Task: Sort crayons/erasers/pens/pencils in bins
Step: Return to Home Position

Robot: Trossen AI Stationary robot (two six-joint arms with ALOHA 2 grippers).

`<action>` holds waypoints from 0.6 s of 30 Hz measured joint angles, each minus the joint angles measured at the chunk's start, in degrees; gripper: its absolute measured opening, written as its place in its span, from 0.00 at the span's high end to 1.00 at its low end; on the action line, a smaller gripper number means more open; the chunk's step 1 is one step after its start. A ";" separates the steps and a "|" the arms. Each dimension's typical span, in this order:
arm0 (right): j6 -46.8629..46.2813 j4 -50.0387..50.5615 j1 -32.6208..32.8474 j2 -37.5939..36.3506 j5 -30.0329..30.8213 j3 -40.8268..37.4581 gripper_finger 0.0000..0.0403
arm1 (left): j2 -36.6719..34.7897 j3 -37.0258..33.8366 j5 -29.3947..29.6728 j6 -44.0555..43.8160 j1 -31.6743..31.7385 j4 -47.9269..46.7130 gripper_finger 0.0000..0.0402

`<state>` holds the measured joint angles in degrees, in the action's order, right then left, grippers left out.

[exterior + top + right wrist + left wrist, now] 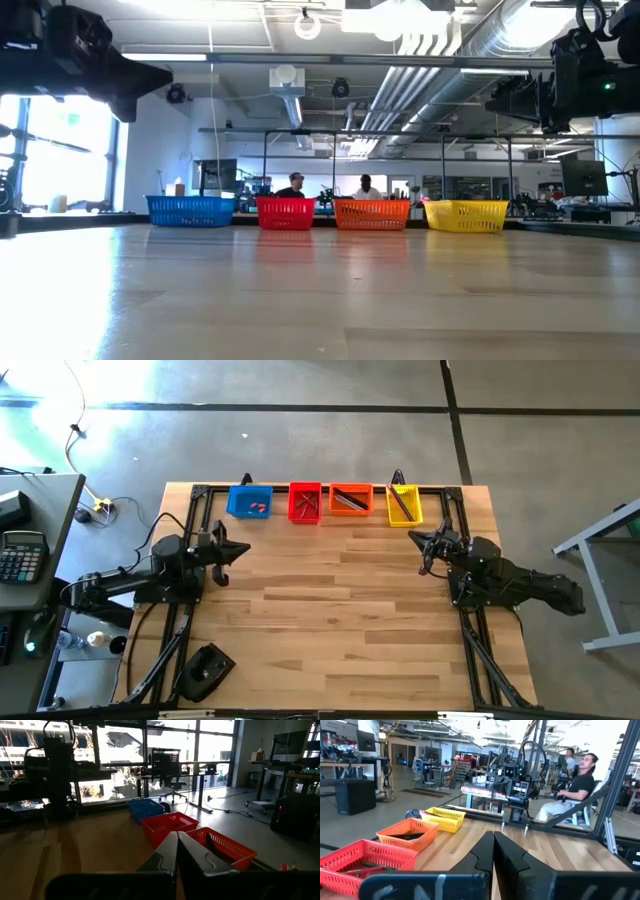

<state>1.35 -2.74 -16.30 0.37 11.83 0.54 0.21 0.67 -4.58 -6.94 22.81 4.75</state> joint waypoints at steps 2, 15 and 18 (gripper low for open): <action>-0.05 -0.02 0.00 -0.04 0.02 -0.01 1.00 | 0.00 0.00 0.03 0.00 0.00 -0.15 1.00; 5.70 -0.04 -0.17 -0.01 0.35 -0.02 1.00 | 0.00 0.00 3.47 -0.38 0.04 1.09 1.00; 10.02 -0.04 -0.17 -0.01 0.20 -0.02 1.00 | 0.00 0.00 3.53 0.49 0.04 0.81 1.00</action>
<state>11.37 -2.79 -16.47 0.36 12.03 0.51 0.21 0.67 -1.05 -6.45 22.85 5.56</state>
